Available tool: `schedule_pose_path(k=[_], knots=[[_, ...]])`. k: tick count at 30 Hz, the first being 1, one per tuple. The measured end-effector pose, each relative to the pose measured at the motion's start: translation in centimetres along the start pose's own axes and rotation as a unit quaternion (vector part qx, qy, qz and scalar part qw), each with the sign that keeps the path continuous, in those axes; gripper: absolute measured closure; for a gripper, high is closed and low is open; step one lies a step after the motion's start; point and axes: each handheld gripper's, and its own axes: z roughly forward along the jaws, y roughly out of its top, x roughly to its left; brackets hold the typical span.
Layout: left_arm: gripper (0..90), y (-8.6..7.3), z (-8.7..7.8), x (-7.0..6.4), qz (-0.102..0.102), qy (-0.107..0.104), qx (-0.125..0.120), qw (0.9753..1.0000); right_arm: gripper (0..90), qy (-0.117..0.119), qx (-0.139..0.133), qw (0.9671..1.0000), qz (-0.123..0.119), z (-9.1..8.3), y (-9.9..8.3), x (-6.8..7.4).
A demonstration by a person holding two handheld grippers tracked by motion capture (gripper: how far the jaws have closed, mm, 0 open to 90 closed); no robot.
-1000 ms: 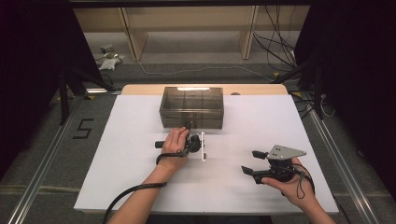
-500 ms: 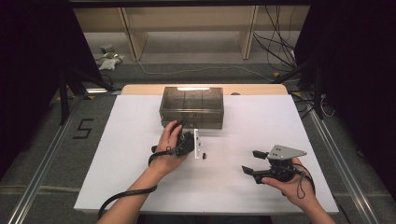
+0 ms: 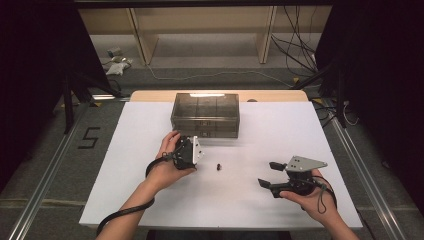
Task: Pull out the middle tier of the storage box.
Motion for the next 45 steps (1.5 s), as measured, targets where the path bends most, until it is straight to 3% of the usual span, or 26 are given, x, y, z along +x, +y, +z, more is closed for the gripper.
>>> schedule_pose_path(k=[5, 8, 13, 17, 22, 29, 38, 42, 45], knots=[[22.2, 0.3, 0.0, 0.7, -0.001, -0.008, 0.008, 0.9999, 26.2, 0.001, 0.002, 1.0, 0.001, 0.1, 0.0, 0.0], [25.2, 0.6, -0.1, 1.2, 0.013, -0.015, 0.013, 0.9997, 26.2, 0.0, 0.005, 1.0, 0.004, 0.2, 0.0, 0.0], [36.2, 0.9, 0.0, 4.0, 0.038, -0.054, 0.031, 0.9973, 26.2, 0.001, 0.007, 1.0, 0.003, 0.3, 0.0, 0.1], [43.6, 1.1, 0.4, 6.3, 0.039, -0.07, 0.047, 0.9957, 26.2, 0.003, 0.009, 1.0, 0.003, 0.4, 0.0, 0.1], [49.5, 1.2, 1.5, 8.0, 0.045, -0.103, 0.066, 0.9915, 26.2, 0.004, 0.011, 0.9999, 0.003, 0.4, -0.1, 0.0], [59.8, 1.4, 3.1, 9.1, 0.06, -0.117, 0.09, 0.9872, 26.2, 0.005, 0.011, 0.9999, 0.004, 0.4, -0.1, 0.0], [67.4, 1.5, 4.7, 9.8, 0.092, -0.162, 0.123, 0.9748, 26.2, 0.008, 0.013, 0.9999, 0.005, 0.4, -0.1, 0.0], [69.2, 1.4, 5.1, 9.9, 0.106, -0.173, 0.129, 0.9706, 26.2, 0.009, 0.016, 0.9998, 0.005, 0.4, -0.2, -0.1], [71.4, 1.3, 5.3, 10.1, 0.111, -0.178, 0.131, 0.9689, 26.2, 0.01, 0.016, 0.9998, 0.006, 0.4, -0.2, -0.1]])
